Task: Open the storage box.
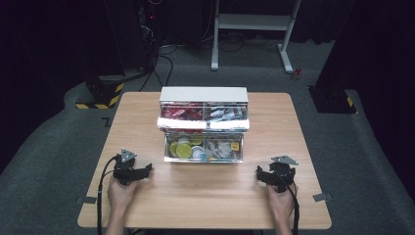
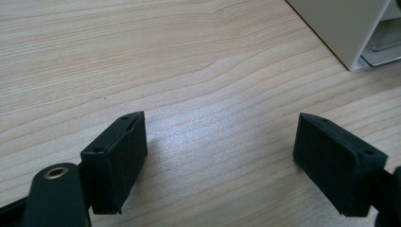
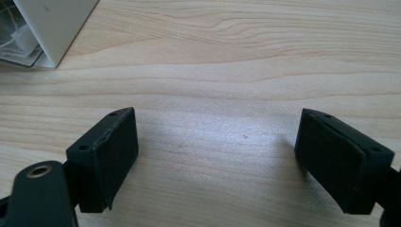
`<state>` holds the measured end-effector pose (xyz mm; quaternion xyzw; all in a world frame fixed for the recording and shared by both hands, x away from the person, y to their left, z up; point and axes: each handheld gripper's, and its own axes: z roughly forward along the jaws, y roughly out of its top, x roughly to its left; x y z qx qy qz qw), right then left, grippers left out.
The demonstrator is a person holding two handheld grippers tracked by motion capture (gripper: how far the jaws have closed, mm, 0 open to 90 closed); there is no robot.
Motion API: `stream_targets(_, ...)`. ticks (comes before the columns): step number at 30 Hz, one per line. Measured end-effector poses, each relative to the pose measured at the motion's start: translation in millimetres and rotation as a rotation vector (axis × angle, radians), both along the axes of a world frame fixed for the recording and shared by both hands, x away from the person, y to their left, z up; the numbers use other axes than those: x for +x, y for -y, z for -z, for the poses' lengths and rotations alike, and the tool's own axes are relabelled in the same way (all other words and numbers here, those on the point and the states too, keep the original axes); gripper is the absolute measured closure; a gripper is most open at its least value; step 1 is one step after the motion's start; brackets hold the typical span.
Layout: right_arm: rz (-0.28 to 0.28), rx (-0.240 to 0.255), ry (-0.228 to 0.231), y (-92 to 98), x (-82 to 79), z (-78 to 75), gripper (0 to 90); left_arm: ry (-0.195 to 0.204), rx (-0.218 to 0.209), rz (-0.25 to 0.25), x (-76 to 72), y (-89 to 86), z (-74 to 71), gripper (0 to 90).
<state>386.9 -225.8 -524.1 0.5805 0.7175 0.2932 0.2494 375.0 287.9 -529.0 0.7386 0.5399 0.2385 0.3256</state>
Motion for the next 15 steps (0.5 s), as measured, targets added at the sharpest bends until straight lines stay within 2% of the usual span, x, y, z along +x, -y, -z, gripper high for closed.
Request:
stream_targets(12,0.003,0.002,-0.003,-0.5,0.0,-0.1,14.0,0.001,0.002,0.002,-0.1,0.1,-0.1,19.1)
stream_targets(15,-0.012,-0.003,0.000,-0.9,1.4,-0.1,14.0,0.001,0.003,0.002,-0.1,0.2,-0.1,19.3)
